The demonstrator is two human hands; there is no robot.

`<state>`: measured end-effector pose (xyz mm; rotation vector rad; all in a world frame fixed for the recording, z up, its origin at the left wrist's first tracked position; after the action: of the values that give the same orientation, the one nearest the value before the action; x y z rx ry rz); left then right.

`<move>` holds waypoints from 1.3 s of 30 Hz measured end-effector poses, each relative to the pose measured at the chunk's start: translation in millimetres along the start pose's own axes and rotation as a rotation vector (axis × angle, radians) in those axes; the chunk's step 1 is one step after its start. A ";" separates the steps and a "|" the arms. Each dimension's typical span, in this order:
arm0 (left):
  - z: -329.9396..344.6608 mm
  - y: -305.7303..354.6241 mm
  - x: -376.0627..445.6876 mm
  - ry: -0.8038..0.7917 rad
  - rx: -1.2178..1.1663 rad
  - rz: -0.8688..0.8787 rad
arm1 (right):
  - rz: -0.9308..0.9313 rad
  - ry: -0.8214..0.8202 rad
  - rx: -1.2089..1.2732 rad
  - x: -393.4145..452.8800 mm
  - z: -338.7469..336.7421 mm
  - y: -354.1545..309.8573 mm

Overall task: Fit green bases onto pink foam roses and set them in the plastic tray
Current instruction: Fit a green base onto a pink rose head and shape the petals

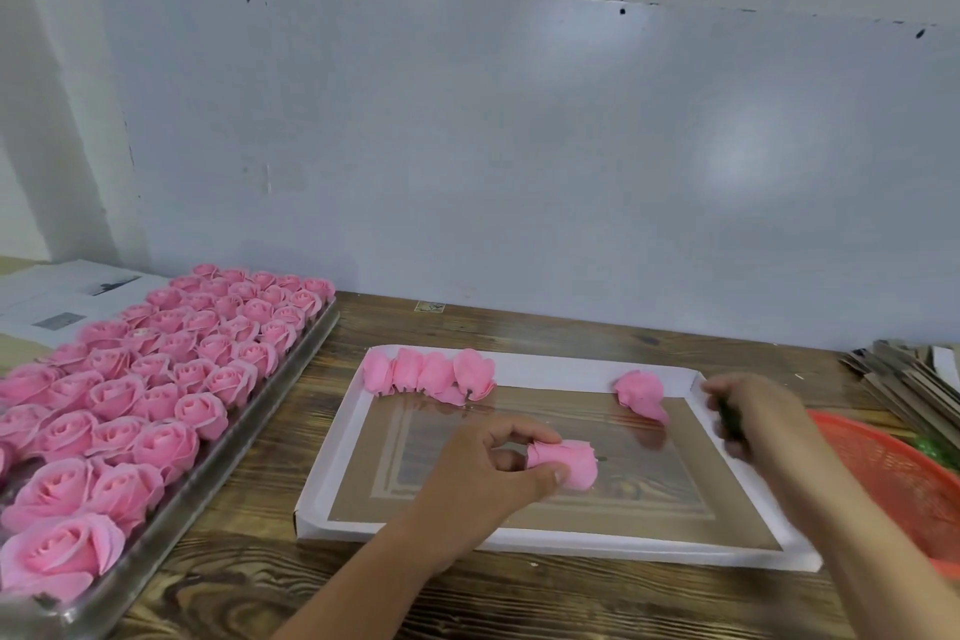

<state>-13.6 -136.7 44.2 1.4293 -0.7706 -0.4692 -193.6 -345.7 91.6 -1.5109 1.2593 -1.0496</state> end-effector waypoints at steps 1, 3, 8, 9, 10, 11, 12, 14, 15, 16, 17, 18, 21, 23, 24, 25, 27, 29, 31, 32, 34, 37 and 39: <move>0.3 0.4 -0.2 -0.003 -0.002 0.003 | 0.001 -0.040 0.000 -8.2 12.8 4.7; 0.7 1.0 -0.5 -0.001 -0.004 0.005 | -0.041 -0.111 -0.028 -26.5 33.9 13.1; 1.1 1.2 -0.5 0.006 0.009 0.008 | -0.091 -0.245 -0.008 -65.7 69.5 23.1; 1.0 1.0 -0.5 0.006 0.014 0.008 | -0.115 -0.259 -0.002 -70.5 72.6 21.8; 0.8 0.8 -0.5 0.006 0.018 0.007 | -0.140 -0.271 0.005 -74.7 74.3 19.7; 0.5 0.9 -0.5 0.008 0.021 0.005 | -0.160 -0.276 0.012 -78.1 74.5 16.9; 0.1 1.0 -0.3 0.013 0.023 0.001 | -0.169 -0.278 0.027 -79.8 73.9 15.0; -1.0 1.5 0.3 0.028 0.017 -0.005 | -0.144 -0.296 0.083 -83.4 72.7 12.7; -1.6 1.7 0.8 0.037 0.012 -0.007 | -0.119 -0.316 0.118 -85.8 72.7 13.0; -2.3 1.7 1.4 0.047 0.009 -0.007 | -0.094 -0.339 0.153 -88.2 73.2 14.6; -3.1 1.4 2.0 0.058 0.004 -0.007 | -0.068 -0.360 0.188 -90.8 73.6 16.3; -4.1 0.7 2.7 0.070 -0.001 -0.007 | -0.037 -0.381 0.226 -93.5 74.3 18.1; -6.2 -0.4 4.2 0.091 -0.009 -0.007 | 0.048 -0.427 0.336 -98.5 77.2 22.2; -6.3 0.3 4.5 0.088 -0.020 -0.002 | 0.028 -0.419 0.350 -99.2 77.5 21.0; -6.3 0.8 4.7 0.086 -0.023 0.002 | 0.011 -0.414 0.350 -98.9 77.6 20.4; -6.2 1.3 4.7 0.083 -0.024 0.004 | -0.002 -0.410 0.352 -98.5 77.7 20.3; -5.9 2.1 4.7 0.079 -0.032 0.002 | -0.023 -0.407 0.355 -96.9 76.3 20.8; -5.3 2.5 4.3 0.073 -0.039 0.004 | -0.040 -0.407 0.349 -95.4 74.6 22.0; -5.4 2.2 4.2 0.077 -0.048 -0.002 | -0.069 -0.417 0.331 -95.9 74.1 22.2; -5.4 1.8 4.2 0.080 -0.051 -0.007 | -0.091 -0.413 0.316 -96.1 73.9 22.4; -5.3 1.0 4.2 0.084 -0.054 -0.015 | -0.126 -0.395 0.289 -95.6 73.2 22.8; -4.8 1.5 3.7 0.072 -0.071 -0.029 | -0.116 -0.399 0.297 -95.6 74.7 24.8; -4.7 2.9 3.3 0.062 -0.093 -0.038 | -0.093 -0.404 0.325 -95.6 75.2 25.7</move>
<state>-8.5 -135.4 47.9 1.3679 -0.6646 -0.4818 -139.9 -245.5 41.2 -1.4445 0.7077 -0.8979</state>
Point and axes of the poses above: each hand's wrist, its own x-axis towards the middle knuckle, its own z-axis out of the palm, y = z × x, the point moved 6 cm from there along x, towards the middle knuckle, and after that the axes turned 14 degrees about y, right-handed, at the moved point
